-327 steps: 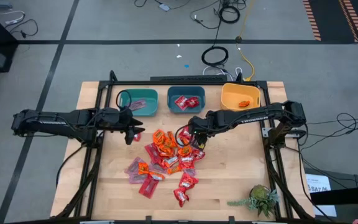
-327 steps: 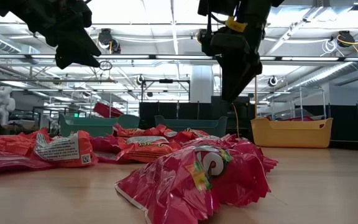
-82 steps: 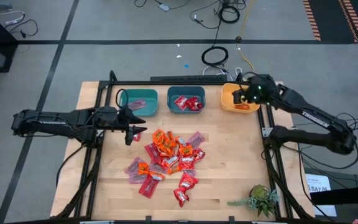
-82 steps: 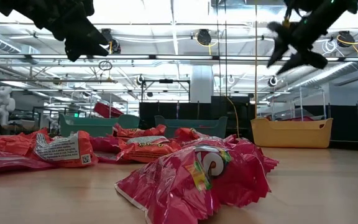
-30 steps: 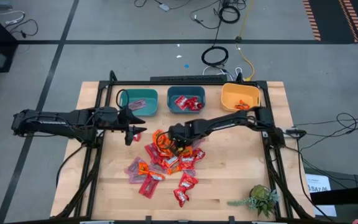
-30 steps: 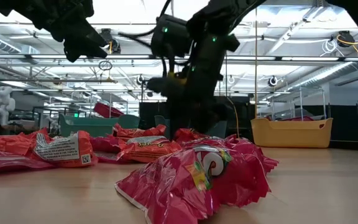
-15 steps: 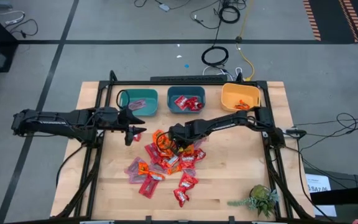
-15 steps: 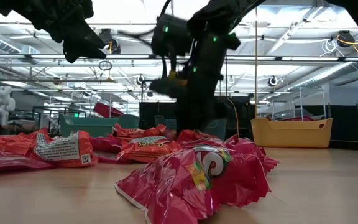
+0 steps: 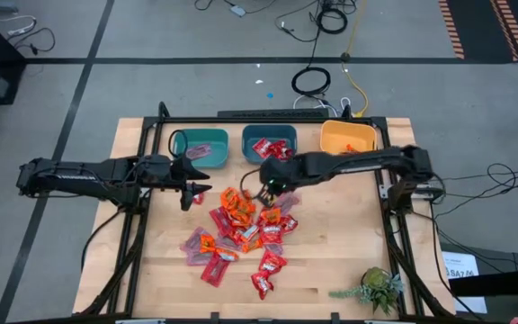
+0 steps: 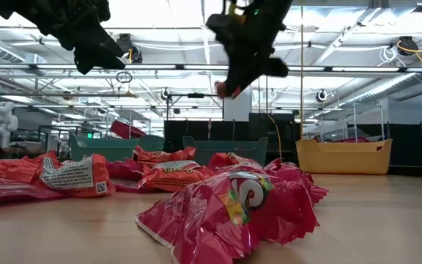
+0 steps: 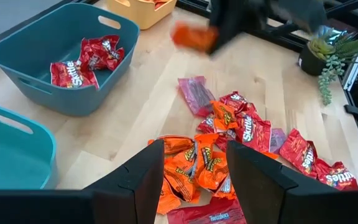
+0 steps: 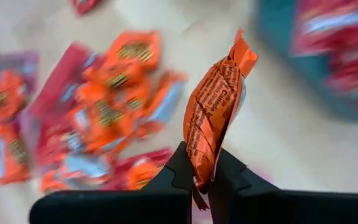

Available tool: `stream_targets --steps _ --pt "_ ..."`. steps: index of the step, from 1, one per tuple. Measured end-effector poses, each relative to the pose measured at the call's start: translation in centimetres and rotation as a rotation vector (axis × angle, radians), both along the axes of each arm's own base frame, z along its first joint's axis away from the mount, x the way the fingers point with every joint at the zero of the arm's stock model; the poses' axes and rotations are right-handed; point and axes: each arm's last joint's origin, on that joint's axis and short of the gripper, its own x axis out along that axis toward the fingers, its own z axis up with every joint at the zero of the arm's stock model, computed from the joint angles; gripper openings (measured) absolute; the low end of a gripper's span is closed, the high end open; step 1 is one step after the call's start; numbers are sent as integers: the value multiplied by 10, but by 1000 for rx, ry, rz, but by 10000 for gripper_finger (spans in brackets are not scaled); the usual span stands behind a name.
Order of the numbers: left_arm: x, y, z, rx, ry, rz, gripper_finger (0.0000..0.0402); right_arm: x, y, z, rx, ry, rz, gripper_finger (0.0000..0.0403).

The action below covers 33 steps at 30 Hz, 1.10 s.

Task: Sort candy
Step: Put the orange chocolate into the yellow bin

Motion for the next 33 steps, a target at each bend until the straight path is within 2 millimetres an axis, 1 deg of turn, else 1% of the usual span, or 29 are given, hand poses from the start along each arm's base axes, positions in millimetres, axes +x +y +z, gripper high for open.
stream_targets --steps 2,4,7,10,12,16,18,20,23,25,29,33 --pt "0 0 0 0 0 0 183 -12 -9 16 -34 -13 -19 8" --pt "0 0 0 0 -1 0 183 -25 -21 25 -50 -28 -43 8" --pt "0 0 0 0 0 0 183 -50 -39 26 -53 -22 -98 8" --pt "0 0 0 0 0 0 183 -82 -54 29 -51 -31 -167 8" --pt "0 0 0 0 0 0 183 -104 -63 29 -50 -41 -215 8" --pt "0 0 0 0 0 0 183 -148 -81 23 -43 -48 -329 8" --pt "0 0 0 0 0 0 183 -167 -91 18 -6 -57 -382 8" --pt "0 0 0 0 0 0 183 -183 -100 8 17 -39 -442 8" --pt "0 0 0 0 0 0 183 -200 -113 -3 12 -6 -511 8" --pt "0 0 0 0 0 0 183 -208 -123 -9 8 20 -545 8" --pt "0 0 0 0 0 0 183 -217 -139 -16 -1 69 -575 11" --pt "0 0 0 0 0 0 183 -221 -151 -21 7 82 -624 38"
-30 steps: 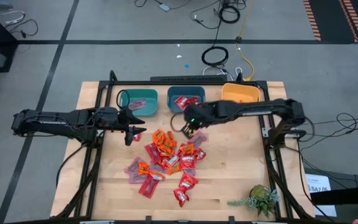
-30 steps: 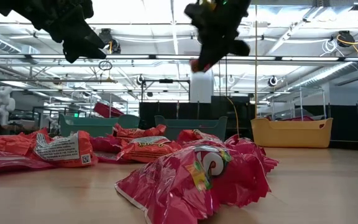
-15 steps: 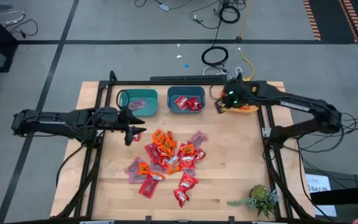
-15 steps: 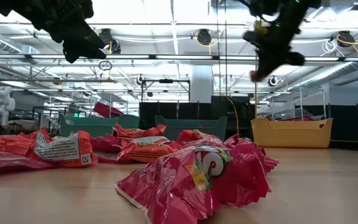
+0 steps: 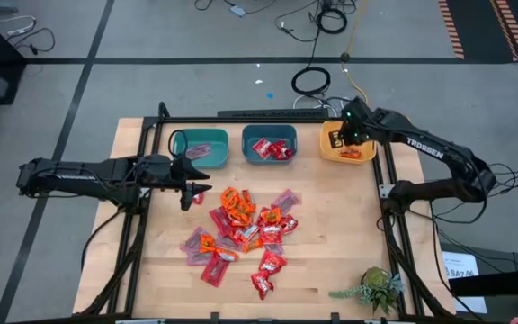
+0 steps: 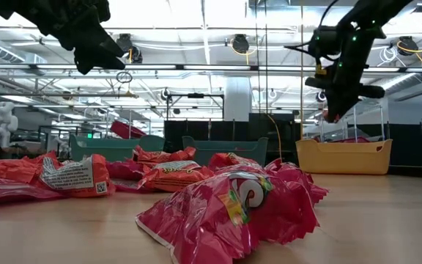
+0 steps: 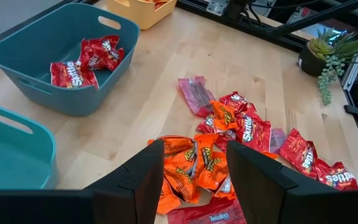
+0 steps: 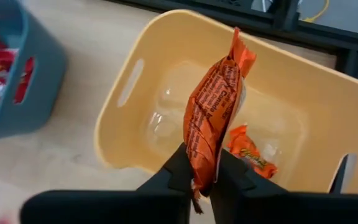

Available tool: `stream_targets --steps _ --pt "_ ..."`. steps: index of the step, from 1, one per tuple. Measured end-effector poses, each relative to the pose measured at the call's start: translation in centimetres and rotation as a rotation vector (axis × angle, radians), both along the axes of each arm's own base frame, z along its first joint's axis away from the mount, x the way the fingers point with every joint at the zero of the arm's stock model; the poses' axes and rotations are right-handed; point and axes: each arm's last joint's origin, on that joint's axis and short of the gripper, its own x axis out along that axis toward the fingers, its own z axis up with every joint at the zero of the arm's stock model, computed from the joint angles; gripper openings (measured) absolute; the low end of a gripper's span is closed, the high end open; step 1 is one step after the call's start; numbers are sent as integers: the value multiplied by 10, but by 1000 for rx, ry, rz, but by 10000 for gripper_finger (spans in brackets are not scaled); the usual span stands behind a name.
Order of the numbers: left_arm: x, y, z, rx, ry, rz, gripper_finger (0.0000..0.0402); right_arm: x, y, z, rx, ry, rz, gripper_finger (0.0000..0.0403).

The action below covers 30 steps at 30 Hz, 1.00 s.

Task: Sort candy
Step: Put the orange chocolate into the yellow bin, then put the red chocolate into the green bin

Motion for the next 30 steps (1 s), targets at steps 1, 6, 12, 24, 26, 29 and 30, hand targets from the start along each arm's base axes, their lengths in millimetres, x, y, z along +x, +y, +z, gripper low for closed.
stream_targets --steps 1,6,12,24,26,29,30 --pt "0 0 0 0 0 0 183 -1 -2 -1 1 2 -9 49" --pt "0 0 0 0 0 0 183 -4 -8 -3 1 17 -15 110" --pt "0 0 0 0 0 0 183 -5 -9 -3 0 16 -22 167" --pt "0 0 0 0 0 0 183 -5 -8 -3 17 1 -10 196" --pt "0 0 0 0 0 0 183 -5 -8 -3 19 1 -9 196" --pt "0 0 0 0 0 0 183 -5 -8 -3 19 1 -9 196" --pt "0 0 0 0 0 0 183 -5 -8 -3 19 1 -9 196"
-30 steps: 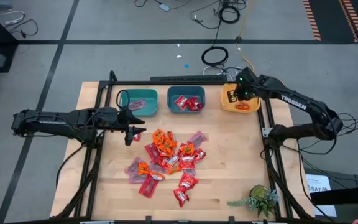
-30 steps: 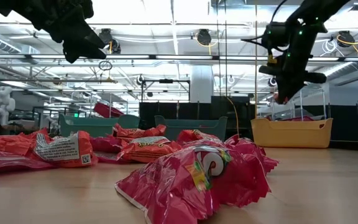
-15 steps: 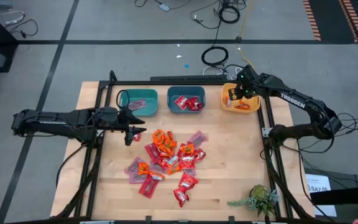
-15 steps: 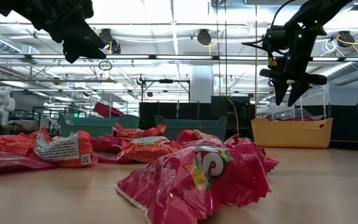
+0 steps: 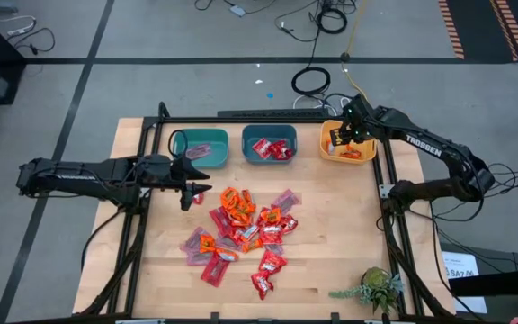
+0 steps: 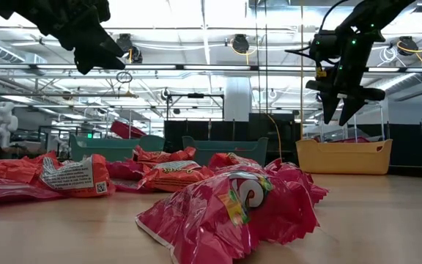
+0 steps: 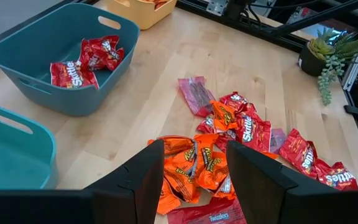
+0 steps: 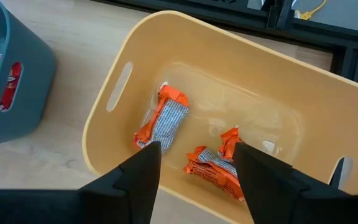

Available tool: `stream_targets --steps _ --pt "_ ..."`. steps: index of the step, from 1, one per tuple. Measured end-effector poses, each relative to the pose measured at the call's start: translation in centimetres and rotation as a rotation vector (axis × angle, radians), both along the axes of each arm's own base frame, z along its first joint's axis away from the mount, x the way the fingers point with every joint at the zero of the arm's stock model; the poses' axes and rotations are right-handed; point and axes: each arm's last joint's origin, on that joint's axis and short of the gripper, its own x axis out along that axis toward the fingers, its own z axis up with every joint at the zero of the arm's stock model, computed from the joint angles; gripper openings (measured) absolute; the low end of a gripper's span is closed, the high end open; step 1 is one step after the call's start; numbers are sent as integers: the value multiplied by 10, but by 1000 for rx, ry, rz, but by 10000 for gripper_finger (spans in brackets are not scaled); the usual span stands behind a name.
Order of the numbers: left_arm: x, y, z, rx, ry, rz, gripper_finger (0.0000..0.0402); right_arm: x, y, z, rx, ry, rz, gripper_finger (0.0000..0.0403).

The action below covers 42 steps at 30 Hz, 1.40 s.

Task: Sort candy
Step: Put the red chocolate into the green bin

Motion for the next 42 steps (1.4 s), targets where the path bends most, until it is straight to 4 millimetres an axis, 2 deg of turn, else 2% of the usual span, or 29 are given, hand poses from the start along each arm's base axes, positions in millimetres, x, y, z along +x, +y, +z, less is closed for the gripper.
stream_targets --steps 10,16,35,42 --pt "0 0 0 -1 0 1 183 -1 1 0 2 20 19 196" --pt "0 0 0 -137 -15 75 183 -2 2 -1 11 32 24 196" --pt "3 2 7 -92 -90 93 183 0 3 -1 17 20 9 196" --pt "2 4 5 -58 -76 155 183 4 6 -1 18 17 22 196"
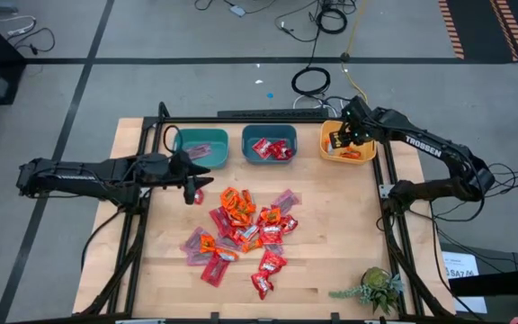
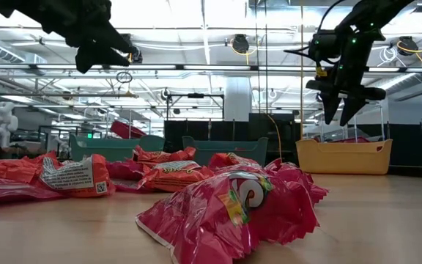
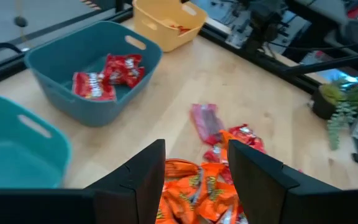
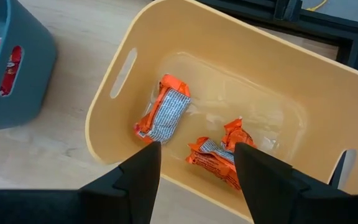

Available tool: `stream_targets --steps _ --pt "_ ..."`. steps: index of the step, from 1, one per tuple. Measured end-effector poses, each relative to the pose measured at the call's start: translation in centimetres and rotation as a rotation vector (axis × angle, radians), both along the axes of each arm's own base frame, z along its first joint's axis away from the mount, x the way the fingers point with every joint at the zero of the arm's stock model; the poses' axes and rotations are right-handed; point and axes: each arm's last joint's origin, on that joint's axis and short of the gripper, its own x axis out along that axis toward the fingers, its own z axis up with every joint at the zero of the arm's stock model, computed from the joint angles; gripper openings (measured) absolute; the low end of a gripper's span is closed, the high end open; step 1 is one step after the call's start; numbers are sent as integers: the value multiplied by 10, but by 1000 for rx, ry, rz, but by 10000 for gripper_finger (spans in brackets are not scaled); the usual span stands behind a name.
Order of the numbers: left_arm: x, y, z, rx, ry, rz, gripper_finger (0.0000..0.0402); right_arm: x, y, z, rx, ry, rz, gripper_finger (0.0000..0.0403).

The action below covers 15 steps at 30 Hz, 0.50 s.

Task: Sort candy
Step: Put the red chocolate into the green bin

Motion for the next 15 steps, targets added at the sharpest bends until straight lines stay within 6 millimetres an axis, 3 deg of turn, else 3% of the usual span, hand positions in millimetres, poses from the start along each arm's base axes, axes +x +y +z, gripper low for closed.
stream_targets --steps 15 --pt "0 1 -2 45 24 25 183 4 4 0 13 -17 -13 196"
